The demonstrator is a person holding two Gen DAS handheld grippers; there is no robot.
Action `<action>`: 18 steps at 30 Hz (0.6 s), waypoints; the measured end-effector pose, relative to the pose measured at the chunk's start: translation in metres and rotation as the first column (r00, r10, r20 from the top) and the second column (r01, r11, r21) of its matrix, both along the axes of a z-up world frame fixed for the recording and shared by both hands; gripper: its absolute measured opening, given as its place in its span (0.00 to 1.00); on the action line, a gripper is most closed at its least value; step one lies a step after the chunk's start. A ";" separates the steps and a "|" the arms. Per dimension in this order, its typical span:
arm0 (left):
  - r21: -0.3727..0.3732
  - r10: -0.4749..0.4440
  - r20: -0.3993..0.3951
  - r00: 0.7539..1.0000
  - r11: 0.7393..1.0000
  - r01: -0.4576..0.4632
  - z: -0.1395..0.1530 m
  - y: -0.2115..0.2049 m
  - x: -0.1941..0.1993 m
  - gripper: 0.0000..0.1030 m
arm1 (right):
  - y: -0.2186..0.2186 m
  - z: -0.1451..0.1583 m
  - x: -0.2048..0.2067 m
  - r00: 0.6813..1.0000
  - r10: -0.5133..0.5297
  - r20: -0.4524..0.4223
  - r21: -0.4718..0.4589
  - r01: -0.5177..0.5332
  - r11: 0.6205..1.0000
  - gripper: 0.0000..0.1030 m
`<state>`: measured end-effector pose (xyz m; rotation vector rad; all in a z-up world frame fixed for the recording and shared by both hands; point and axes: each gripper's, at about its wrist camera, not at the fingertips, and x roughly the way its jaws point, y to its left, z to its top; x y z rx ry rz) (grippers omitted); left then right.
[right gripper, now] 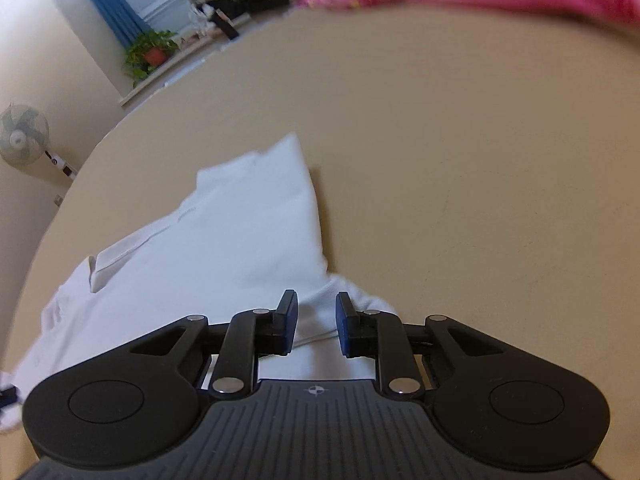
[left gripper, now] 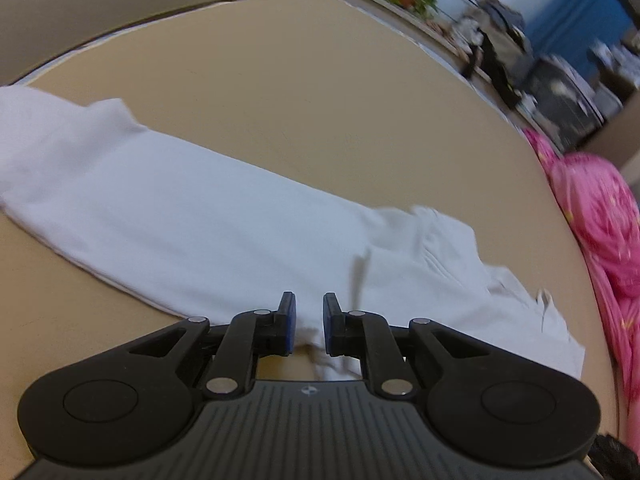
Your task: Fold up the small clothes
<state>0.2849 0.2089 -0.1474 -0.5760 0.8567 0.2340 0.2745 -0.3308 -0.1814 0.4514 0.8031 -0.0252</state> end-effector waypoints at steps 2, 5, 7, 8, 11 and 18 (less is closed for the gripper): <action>-0.003 0.017 0.004 1.000 1.000 -0.017 0.002 0.007 -0.005 0.14 | 0.007 0.019 -0.015 0.999 -0.004 0.047 -0.075 0.007 0.997 0.25; -0.002 0.036 0.029 0.999 0.999 -0.036 0.009 0.012 -0.012 0.14 | 0.014 0.063 -0.033 0.989 0.012 0.144 -0.087 0.001 0.996 0.25; -0.014 0.042 0.037 0.998 0.999 -0.042 0.012 0.013 -0.017 0.14 | 0.029 0.105 -0.050 0.973 0.068 0.221 -0.157 -0.033 0.987 0.25; -0.017 0.042 0.036 0.998 0.999 -0.041 0.013 0.013 -0.020 0.14 | 0.040 0.126 -0.058 0.960 0.098 0.262 -0.185 -0.050 0.981 0.26; -0.019 0.033 0.043 0.999 0.999 -0.032 0.018 0.013 -0.026 0.14 | 0.066 0.190 -0.085 0.912 0.157 0.379 -0.212 -0.080 0.974 0.28; 0.039 0.024 0.066 0.998 0.999 -0.027 0.035 0.018 -0.036 0.14 | 0.082 0.296 -0.144 0.796 0.215 0.566 -0.263 -0.073 0.962 0.55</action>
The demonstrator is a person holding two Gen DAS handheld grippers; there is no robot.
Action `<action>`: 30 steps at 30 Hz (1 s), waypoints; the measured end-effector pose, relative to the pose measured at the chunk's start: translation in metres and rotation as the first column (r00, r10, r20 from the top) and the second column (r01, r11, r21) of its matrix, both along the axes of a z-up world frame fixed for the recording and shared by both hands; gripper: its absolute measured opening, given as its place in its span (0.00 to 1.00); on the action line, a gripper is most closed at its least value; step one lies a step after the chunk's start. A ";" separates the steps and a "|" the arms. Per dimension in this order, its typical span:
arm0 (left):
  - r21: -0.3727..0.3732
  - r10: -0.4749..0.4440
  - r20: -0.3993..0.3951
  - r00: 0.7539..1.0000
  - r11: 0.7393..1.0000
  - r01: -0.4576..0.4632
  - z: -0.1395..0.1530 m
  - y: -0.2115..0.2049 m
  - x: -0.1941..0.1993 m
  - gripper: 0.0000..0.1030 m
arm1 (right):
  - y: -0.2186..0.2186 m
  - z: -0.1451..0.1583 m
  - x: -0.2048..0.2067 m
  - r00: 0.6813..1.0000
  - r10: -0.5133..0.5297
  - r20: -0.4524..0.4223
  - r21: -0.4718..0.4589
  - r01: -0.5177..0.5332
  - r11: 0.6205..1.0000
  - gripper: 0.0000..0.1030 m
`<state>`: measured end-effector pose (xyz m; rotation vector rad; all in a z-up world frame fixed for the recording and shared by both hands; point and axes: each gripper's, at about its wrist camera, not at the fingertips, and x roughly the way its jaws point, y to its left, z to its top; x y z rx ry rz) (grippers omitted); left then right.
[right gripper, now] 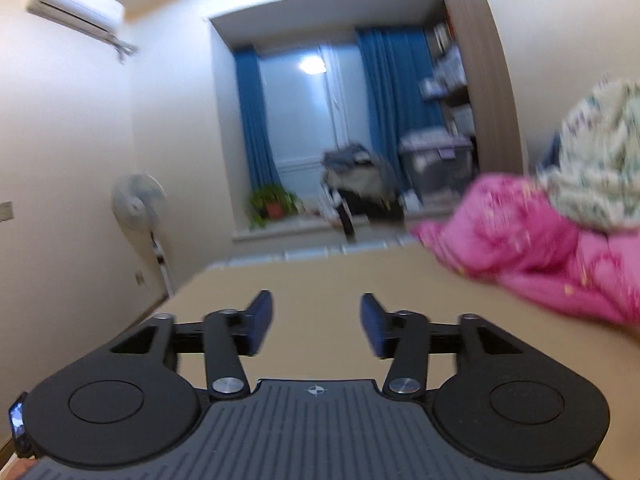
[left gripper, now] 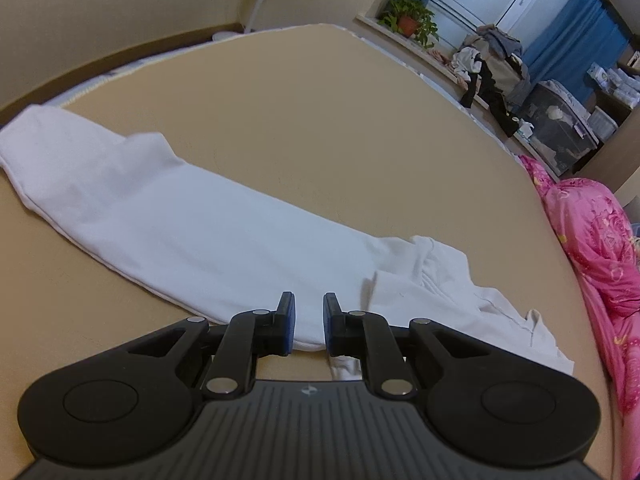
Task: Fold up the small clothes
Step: 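Grasp the other sleeve with the left gripper and fold it across the body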
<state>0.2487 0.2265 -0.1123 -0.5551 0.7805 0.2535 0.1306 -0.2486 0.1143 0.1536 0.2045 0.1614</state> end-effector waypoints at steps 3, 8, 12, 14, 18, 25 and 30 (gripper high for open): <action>0.059 0.029 -0.011 1.000 0.998 -0.028 0.004 0.010 -0.001 0.14 | -0.011 -0.011 -0.005 1.000 0.009 -0.007 -0.022 -0.009 1.000 0.56; 0.039 0.176 -0.031 0.984 0.984 -0.175 0.003 0.059 -0.011 0.26 | -0.039 -0.088 0.022 0.982 -0.063 -0.176 -0.032 0.058 0.998 0.54; -0.011 0.336 -0.064 0.940 0.941 -0.338 -0.004 0.114 -0.019 0.31 | -0.049 -0.148 0.050 0.944 -0.080 -0.319 -0.074 0.060 0.995 0.50; -0.016 0.412 -0.084 0.907 0.910 -0.415 -0.007 0.140 -0.023 0.40 | -0.052 -0.170 0.063 0.930 -0.078 -0.359 -0.068 0.057 0.996 0.50; 0.002 0.563 -0.127 0.817 0.824 -0.567 -0.015 0.179 -0.034 0.41 | -0.046 -0.218 0.076 0.900 -0.068 -0.431 0.013 0.081 0.997 0.49; -0.019 0.615 -0.165 0.771 0.779 -0.626 -0.032 0.200 -0.029 0.03 | -0.015 -0.256 0.101 0.857 -0.032 -0.514 -0.026 0.022 0.999 0.35; 0.254 0.507 0.016 0.862 0.832 -0.494 0.017 0.136 -0.002 0.02 | -0.006 -0.263 0.111 0.844 0.000 -0.536 -0.012 -0.008 1.000 0.35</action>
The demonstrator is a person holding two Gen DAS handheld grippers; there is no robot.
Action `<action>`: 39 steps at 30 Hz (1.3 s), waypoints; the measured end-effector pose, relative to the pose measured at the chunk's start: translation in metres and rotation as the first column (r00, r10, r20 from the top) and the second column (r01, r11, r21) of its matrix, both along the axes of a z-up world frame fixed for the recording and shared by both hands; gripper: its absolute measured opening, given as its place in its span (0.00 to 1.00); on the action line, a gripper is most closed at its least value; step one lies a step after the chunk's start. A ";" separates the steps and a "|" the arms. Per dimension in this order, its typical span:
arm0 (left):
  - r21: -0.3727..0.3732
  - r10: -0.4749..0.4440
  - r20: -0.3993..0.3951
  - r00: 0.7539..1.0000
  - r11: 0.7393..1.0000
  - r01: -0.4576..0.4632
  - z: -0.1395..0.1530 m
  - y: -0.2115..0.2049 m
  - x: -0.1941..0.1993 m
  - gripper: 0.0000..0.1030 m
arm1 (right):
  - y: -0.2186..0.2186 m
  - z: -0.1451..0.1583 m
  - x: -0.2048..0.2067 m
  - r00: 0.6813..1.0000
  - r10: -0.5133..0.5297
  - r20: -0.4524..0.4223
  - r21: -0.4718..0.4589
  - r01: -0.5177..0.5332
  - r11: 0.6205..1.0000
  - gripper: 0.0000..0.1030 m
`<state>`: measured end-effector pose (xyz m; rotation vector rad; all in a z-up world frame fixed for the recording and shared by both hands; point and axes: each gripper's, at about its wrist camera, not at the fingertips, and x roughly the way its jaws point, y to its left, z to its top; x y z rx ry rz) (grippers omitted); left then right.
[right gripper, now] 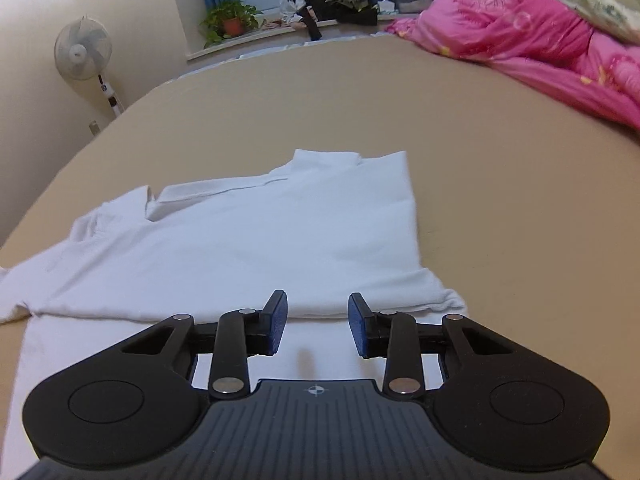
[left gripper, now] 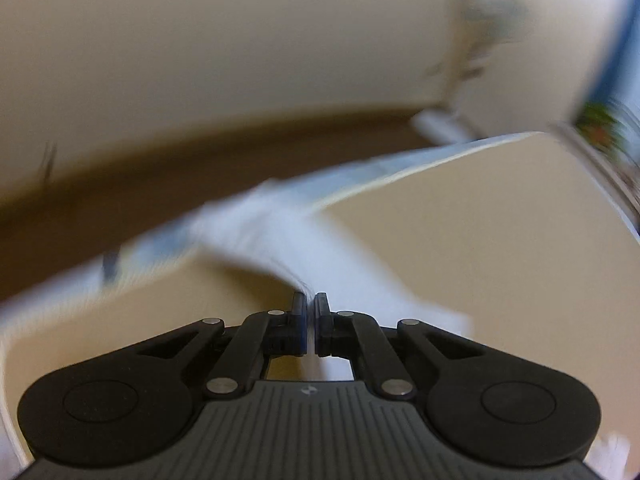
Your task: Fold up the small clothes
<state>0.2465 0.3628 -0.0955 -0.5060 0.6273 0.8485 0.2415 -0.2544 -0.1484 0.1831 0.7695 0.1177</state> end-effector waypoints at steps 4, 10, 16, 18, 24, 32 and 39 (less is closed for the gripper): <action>0.312 -0.458 0.144 0.877 0.862 0.399 0.063 -0.157 0.002 0.03 | -0.008 0.006 0.004 1.000 0.002 -0.002 0.033 -0.002 0.999 0.35; 0.279 -0.953 0.047 0.300 0.301 0.912 0.048 -0.358 -0.032 0.35 | -0.017 0.003 0.009 0.999 -0.034 -0.021 0.089 0.035 0.995 0.36; 0.178 -0.871 -0.089 0.483 0.463 0.868 0.063 -0.302 -0.040 0.34 | -0.022 0.004 0.012 0.999 -0.040 -0.020 0.159 0.043 0.986 0.37; 0.188 -0.846 -0.106 0.522 0.498 0.846 0.071 -0.278 -0.051 0.34 | -0.020 0.004 0.015 0.999 -0.027 -0.019 0.194 0.030 0.981 0.37; 0.137 -0.678 -0.164 0.717 0.704 0.697 0.021 -0.217 -0.050 0.34 | -0.018 -0.017 0.037 0.988 -0.079 -0.136 0.226 0.109 0.968 0.39; 0.056 -0.586 -0.100 0.804 0.803 0.593 0.019 -0.179 -0.020 0.33 | 0.010 -0.015 0.039 0.996 0.009 -0.087 0.151 0.004 0.989 0.05; 0.048 -0.639 -0.049 0.768 0.766 0.641 0.006 -0.194 -0.010 0.34 | -0.019 0.047 0.026 0.965 -0.032 0.260 -0.041 0.044 0.998 0.04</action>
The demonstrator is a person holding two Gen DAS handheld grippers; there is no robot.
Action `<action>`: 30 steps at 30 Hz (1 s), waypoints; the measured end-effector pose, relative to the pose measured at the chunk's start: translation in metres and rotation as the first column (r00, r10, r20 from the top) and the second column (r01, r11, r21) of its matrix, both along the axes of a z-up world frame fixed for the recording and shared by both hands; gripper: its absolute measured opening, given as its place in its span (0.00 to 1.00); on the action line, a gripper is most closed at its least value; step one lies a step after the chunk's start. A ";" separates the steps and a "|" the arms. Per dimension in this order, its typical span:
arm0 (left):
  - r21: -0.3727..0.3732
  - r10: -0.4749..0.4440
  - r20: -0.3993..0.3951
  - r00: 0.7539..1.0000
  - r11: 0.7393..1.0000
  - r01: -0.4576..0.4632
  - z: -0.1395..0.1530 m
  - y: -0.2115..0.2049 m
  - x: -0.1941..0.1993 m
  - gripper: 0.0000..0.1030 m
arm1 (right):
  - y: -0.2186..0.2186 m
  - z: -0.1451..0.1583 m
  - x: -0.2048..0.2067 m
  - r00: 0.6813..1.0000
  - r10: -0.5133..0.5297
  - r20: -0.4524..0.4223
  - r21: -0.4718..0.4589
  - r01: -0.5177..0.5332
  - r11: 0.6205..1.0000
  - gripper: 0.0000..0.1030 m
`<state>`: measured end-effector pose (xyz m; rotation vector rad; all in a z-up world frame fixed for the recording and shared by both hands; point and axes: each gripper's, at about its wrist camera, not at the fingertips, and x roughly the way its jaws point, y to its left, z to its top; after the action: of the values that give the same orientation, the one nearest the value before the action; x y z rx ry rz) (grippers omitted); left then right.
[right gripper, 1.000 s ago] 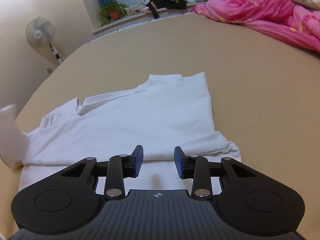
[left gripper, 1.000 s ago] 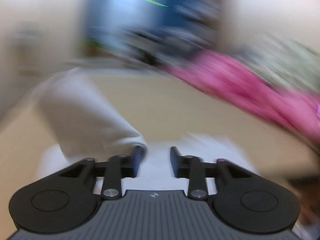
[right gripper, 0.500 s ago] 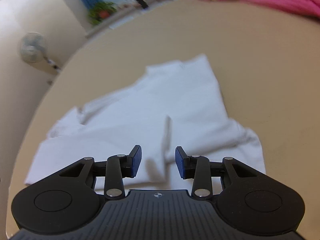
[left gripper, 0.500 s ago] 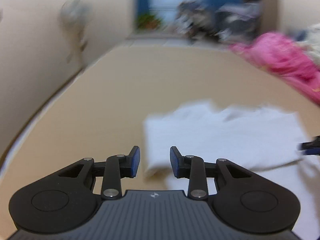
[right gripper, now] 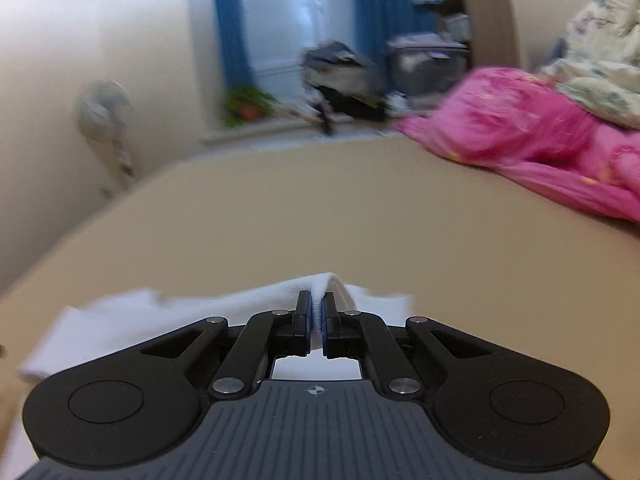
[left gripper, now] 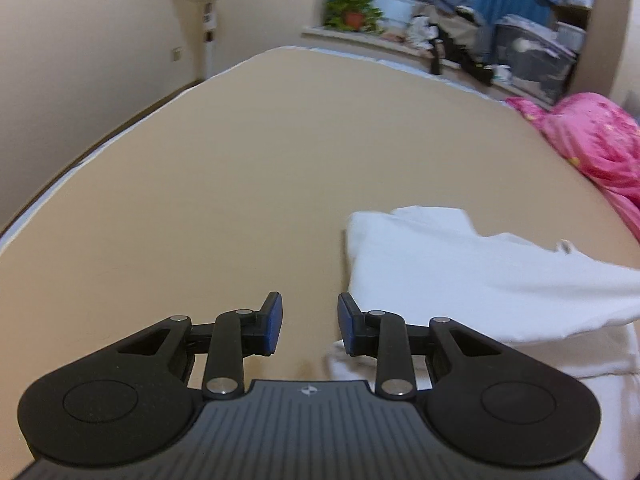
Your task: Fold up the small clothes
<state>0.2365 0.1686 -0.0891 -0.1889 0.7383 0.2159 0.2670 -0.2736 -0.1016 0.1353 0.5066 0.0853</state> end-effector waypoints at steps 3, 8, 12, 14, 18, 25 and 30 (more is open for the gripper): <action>-0.006 -0.058 -0.005 0.998 0.998 0.058 -0.012 -0.018 0.015 0.35 | -0.029 -0.020 0.018 0.988 -0.113 -0.109 0.004 0.114 0.993 0.04; -0.049 -0.100 -0.092 0.991 0.994 0.095 -0.039 -0.029 0.037 0.36 | -0.046 -0.049 0.034 0.955 -0.134 -0.263 0.035 0.148 0.988 0.05; 0.019 -0.057 -0.194 0.979 0.998 0.061 -0.056 -0.026 0.045 0.56 | -0.059 -0.068 0.038 0.898 -0.146 -0.415 0.148 0.225 0.963 0.17; 0.021 -0.046 -0.180 0.983 0.999 0.050 -0.051 -0.024 0.043 0.54 | -0.067 -0.062 0.034 0.898 -0.175 -0.404 0.197 0.272 0.942 0.27; 0.047 -0.045 -0.186 0.982 0.997 0.055 -0.053 -0.028 0.041 0.52 | -0.077 -0.054 0.027 0.923 -0.183 -0.338 0.306 0.292 0.906 0.43; 0.046 -0.065 -0.198 0.978 0.996 0.075 -0.054 -0.031 0.042 0.52 | -0.080 -0.077 0.055 0.945 -0.073 -0.320 0.404 0.205 0.891 0.36; 0.038 -0.069 -0.203 0.977 0.996 0.078 -0.053 -0.030 0.043 0.52 | -0.067 -0.035 0.044 0.999 0.023 -0.026 0.387 -0.011 0.922 0.04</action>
<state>0.2799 0.1385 -0.1424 -0.0962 0.9393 0.1831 0.3106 -0.3410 -0.1366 0.5209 0.5166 0.2006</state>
